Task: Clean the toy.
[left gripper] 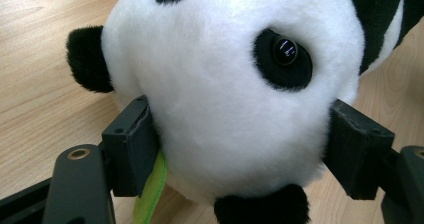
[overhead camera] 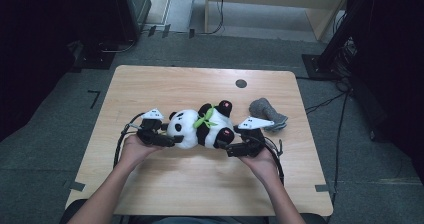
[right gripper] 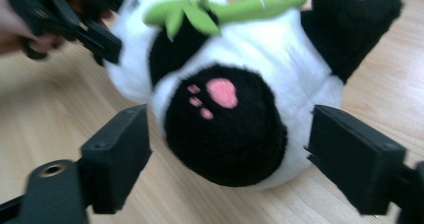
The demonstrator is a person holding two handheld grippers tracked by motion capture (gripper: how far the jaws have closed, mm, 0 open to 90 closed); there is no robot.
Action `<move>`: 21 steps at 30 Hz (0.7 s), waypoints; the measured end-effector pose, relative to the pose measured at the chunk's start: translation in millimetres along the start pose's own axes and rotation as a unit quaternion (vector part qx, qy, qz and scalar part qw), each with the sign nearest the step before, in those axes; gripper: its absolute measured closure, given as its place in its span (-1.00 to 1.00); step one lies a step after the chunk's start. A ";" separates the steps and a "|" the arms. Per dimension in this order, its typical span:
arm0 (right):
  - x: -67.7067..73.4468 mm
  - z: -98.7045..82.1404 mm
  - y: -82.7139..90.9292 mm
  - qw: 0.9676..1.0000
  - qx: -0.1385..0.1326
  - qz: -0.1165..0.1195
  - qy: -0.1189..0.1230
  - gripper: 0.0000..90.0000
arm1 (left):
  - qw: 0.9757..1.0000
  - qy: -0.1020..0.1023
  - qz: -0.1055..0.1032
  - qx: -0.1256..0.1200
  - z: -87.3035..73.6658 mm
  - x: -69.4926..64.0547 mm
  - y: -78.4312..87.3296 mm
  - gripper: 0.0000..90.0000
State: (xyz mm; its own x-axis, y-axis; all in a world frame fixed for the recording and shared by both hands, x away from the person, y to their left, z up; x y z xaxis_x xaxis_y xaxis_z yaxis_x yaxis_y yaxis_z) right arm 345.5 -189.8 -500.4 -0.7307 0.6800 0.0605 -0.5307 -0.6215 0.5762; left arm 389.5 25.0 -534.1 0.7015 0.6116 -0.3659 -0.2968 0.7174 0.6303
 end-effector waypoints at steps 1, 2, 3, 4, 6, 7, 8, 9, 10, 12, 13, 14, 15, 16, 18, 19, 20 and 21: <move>0.0 -2.2 -2.9 1.000 0.002 0.000 0.021 -0.70 | 1.000 0.001 0.000 0.000 0.1 0.0 0.0 -0.46; 1.2 -4.0 -5.5 0.999 0.005 0.002 0.037 -0.70 | 1.000 0.001 0.000 -0.001 0.2 0.1 -0.1 -0.46; 0.9 -5.1 -7.8 0.999 0.006 -0.006 0.050 -0.70 | 1.000 0.003 -0.001 -0.001 0.3 0.2 -0.1 -0.46; 2.3 -4.9 -10.0 0.998 0.003 0.003 0.056 -0.71 | 1.000 0.003 0.000 -0.001 0.4 0.3 0.0 -0.45; 1.5 -3.3 -13.5 0.998 -0.008 -0.003 0.060 -0.71 | 1.000 0.003 0.000 -0.002 0.6 0.0 0.0 -0.42; 2.4 -3.4 -15.4 0.998 -0.010 0.003 0.058 -0.72 | 1.000 0.003 0.001 -0.002 0.6 -0.1 0.0 -0.41; 1.1 -3.3 -17.9 0.998 -0.014 -0.003 0.054 -0.71 | 1.000 0.002 0.002 -0.002 0.7 -0.1 0.1 -0.38; -0.4 -4.5 -21.5 0.999 -0.010 -0.009 0.050 -0.71 | 1.000 0.002 0.002 -0.003 0.9 -0.2 0.3 -0.36; -1.8 -6.5 -25.0 0.999 -0.003 -0.021 0.050 -0.71 | 1.000 0.002 0.002 -0.003 0.9 -0.4 0.3 -0.33; -1.9 -9.7 -30.6 0.998 0.005 -0.033 0.051 -0.79 | 1.000 0.001 0.002 -0.002 0.8 -0.6 0.3 -0.29; -0.3 -10.1 -31.6 0.998 0.003 -0.031 0.054 -0.81 | 1.000 0.002 0.001 -0.003 0.9 -0.7 0.3 -0.27; 0.0 -10.1 -32.7 0.998 0.004 -0.033 0.053 -0.81 | 1.000 0.003 0.001 -0.004 1.0 -0.5 0.3 -0.25; 0.4 -9.7 -33.4 0.998 0.002 -0.035 0.054 -0.77 | 1.000 0.004 0.001 -0.004 1.2 -0.5 0.3 -0.23; 0.2 -10.0 -34.0 0.998 0.003 -0.036 0.053 -0.72 | 1.000 0.005 0.001 -0.004 1.2 -0.6 0.2 -0.21; -0.6 -10.6 -34.2 0.998 0.001 -0.033 0.062 -0.64 | 1.000 0.008 -0.001 -0.005 1.5 -0.9 0.1 -0.18; -1.1 -10.8 -34.0 0.997 0.001 -0.033 0.064 -0.59 | 1.000 0.010 -0.001 -0.005 1.9 -1.1 -0.1 -0.18; -1.7 -10.6 -33.9 0.997 0.000 -0.034 0.070 -0.55 | 1.000 0.013 -0.002 -0.006 2.4 -1.4 -0.2 -0.17; -2.2 -10.6 -34.6 0.997 0.000 -0.037 0.072 -0.50 | 1.000 0.016 -0.002 -0.006 2.8 -1.7 -0.3 -0.16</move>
State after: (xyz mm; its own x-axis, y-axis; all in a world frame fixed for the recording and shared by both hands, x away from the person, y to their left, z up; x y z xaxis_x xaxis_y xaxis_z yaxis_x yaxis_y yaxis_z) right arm 361.0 -173.9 -529.2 -0.7436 0.6613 -0.0989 -0.5851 -0.5720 0.5749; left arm 390.2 22.8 -531.8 0.6822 0.6182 -0.3904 -0.3012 0.7242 0.6204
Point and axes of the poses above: each handheld gripper's, and its own axes: y roughly backward along the jaws, z roughly out of its top, x roughly to its left, the point moved 9 cm from there along -y, roughly forward along the jaws, and after that the axes turned 7 degrees about y, right-handed, at the moved point
